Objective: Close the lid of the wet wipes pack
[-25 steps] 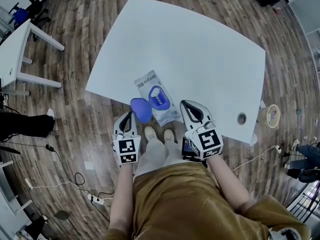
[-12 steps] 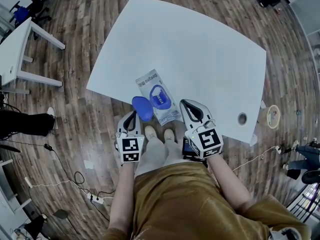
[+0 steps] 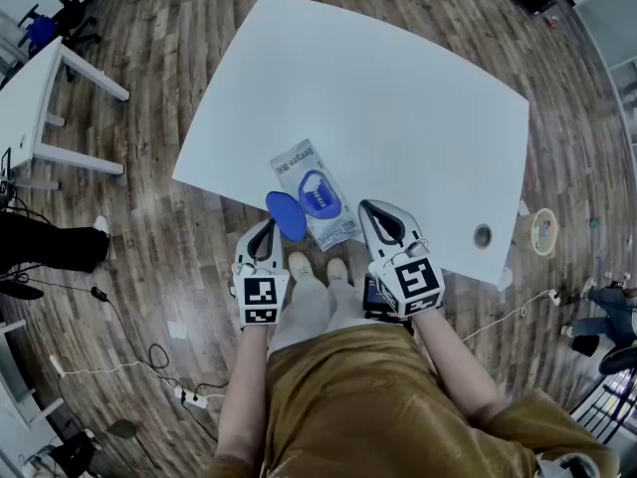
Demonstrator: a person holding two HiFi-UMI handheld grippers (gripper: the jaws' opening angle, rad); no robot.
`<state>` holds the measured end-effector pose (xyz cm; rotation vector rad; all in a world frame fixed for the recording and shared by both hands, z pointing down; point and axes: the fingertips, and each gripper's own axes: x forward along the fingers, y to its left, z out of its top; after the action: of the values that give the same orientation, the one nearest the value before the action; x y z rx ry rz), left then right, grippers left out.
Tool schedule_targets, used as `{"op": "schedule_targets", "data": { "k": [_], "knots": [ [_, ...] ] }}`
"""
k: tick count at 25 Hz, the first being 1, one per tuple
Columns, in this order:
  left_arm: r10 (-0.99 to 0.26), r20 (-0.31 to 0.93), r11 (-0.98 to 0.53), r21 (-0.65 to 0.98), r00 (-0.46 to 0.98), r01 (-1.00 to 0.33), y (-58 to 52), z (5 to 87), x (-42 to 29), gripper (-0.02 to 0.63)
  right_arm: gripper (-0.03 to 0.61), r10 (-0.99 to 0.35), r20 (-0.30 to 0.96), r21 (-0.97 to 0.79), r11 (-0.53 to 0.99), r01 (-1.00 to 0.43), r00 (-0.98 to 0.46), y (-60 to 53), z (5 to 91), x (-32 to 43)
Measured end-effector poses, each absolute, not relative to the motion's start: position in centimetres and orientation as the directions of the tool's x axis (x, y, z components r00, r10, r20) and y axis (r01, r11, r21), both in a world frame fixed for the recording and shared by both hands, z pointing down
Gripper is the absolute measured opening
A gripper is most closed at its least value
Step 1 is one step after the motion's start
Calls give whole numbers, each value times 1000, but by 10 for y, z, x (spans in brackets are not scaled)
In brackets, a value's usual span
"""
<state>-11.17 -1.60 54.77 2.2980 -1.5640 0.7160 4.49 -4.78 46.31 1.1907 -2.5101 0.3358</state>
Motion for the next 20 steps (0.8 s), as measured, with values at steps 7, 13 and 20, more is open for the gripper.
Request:
{"op": "schedule_targets", "data": {
  "k": [7, 13, 20],
  "knots": [
    [-793, 525, -393, -52, 310, -918, -22, 542, -109, -2, 6, -703, 402, -65, 618, -784, -587, -49, 462, 43],
    [-789, 521, -409, -49, 326, -911, -27, 541, -106, -2, 6, -709, 405, -65, 607, -792, -577, -51, 463, 43],
    [-785, 517, -425, -50, 341, -904, -30, 539, -101, -3, 6, -714, 402, -68, 602, -796, -574, -54, 463, 43]
  ]
}}
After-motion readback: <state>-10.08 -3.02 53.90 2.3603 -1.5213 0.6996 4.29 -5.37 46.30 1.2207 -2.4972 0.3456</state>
